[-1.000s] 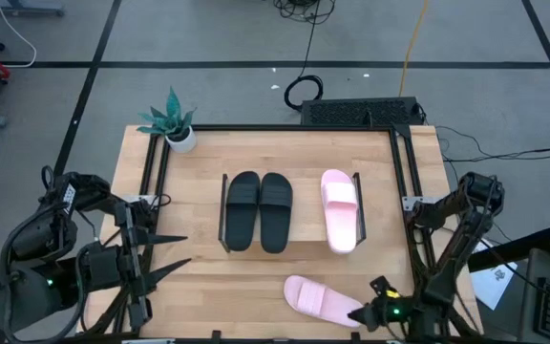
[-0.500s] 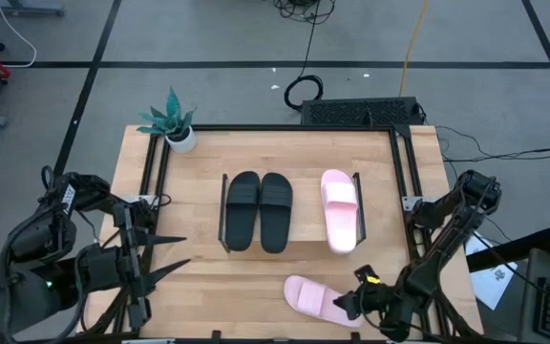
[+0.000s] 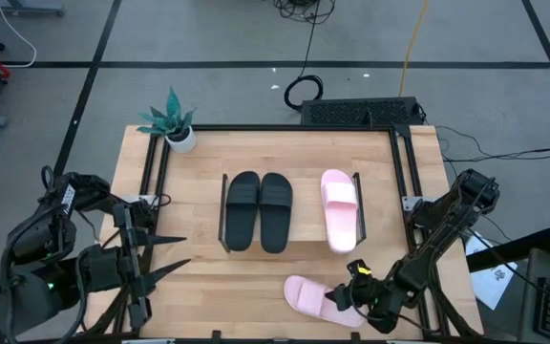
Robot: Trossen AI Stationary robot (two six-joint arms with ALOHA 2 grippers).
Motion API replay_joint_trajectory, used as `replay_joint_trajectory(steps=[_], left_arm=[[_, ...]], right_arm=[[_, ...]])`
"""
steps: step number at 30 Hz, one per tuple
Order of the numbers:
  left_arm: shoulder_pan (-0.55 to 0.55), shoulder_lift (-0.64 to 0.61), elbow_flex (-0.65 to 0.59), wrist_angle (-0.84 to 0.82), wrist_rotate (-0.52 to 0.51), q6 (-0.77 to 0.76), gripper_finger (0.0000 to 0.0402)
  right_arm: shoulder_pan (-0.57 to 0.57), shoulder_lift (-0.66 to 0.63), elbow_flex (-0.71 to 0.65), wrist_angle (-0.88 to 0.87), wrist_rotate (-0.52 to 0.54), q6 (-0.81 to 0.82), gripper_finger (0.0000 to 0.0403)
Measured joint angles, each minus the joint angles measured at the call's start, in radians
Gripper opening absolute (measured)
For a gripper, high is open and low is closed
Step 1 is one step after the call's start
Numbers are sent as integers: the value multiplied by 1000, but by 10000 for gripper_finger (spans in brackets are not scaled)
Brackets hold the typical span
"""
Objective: Pick and place slides into the shelf
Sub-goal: Put the pink slipper on the shelf
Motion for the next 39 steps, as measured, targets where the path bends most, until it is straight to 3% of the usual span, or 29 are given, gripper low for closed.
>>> replay_joint_trajectory(steps=[10,32,39], left_arm=[[0,0,0,-4,-1,15,161],[-6,0,0,-4,-2,56,161],[-6,0,0,-5,-6,62,161]], right_arm=[[-8,79,0,149,-3,-16,126],[-8,87,0,127,-25,-1,125],[-22,176,0,267,-45,10,125]])
